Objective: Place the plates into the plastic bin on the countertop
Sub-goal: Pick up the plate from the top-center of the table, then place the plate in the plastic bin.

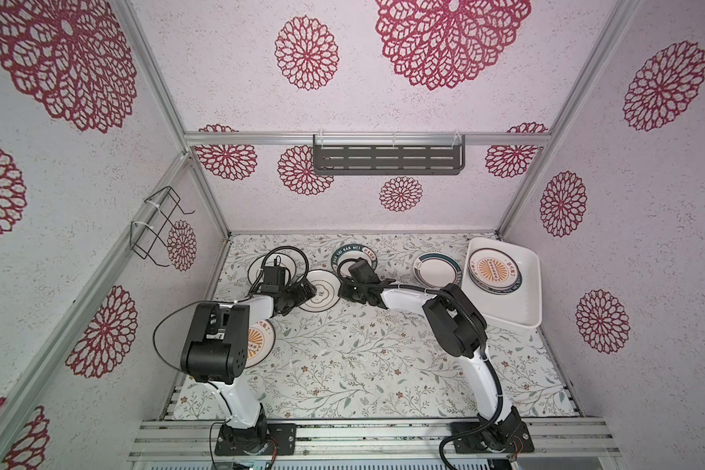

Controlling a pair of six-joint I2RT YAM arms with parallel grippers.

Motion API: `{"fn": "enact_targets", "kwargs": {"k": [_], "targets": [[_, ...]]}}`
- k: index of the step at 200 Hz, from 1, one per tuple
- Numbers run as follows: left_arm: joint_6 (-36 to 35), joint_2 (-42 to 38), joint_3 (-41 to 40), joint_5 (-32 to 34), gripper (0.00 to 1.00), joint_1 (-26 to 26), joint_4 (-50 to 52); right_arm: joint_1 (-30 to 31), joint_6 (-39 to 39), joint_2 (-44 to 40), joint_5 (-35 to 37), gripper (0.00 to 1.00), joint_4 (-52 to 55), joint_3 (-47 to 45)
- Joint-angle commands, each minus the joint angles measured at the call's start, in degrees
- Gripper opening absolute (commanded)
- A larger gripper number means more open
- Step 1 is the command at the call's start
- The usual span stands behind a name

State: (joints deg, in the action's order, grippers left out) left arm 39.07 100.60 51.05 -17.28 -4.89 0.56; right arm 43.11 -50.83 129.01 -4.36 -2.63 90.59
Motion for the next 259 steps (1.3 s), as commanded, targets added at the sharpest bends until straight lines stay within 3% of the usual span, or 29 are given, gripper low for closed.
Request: {"fn": "enact_targets", "kwargs": {"k": [1,86,133,182,259], "targets": [[-1.2,-6.3,-0.9,1.0,0.98,-0.3,0.9,0.9,3.5,-5.6,3.1,0.0,4.3,-3.5],[-1.4,-29.8,-6.5,7.7,0.99,-3.6,12.2,-1.6,4.8,-21.9,5.9,0.0,1.3,-15.6],[-0.2,-36.2,-7.5,9.9,0.98,-8.8,14.0,-4.7,5.3,-30.8,6.5,0.0,-0.1,-22.3],[0.9,-31.9,-5.5,12.4,0.98,-17.0,11.5,-10.2,4.6,-42.1,7.0,0.0,-0.9,-29.5],[-0.2,-13.7,7.9,13.8,0.98,-34.5,1.6,-25.8,1.4,-55.7,6.3,0.0,-3.3,-38.5]]}}
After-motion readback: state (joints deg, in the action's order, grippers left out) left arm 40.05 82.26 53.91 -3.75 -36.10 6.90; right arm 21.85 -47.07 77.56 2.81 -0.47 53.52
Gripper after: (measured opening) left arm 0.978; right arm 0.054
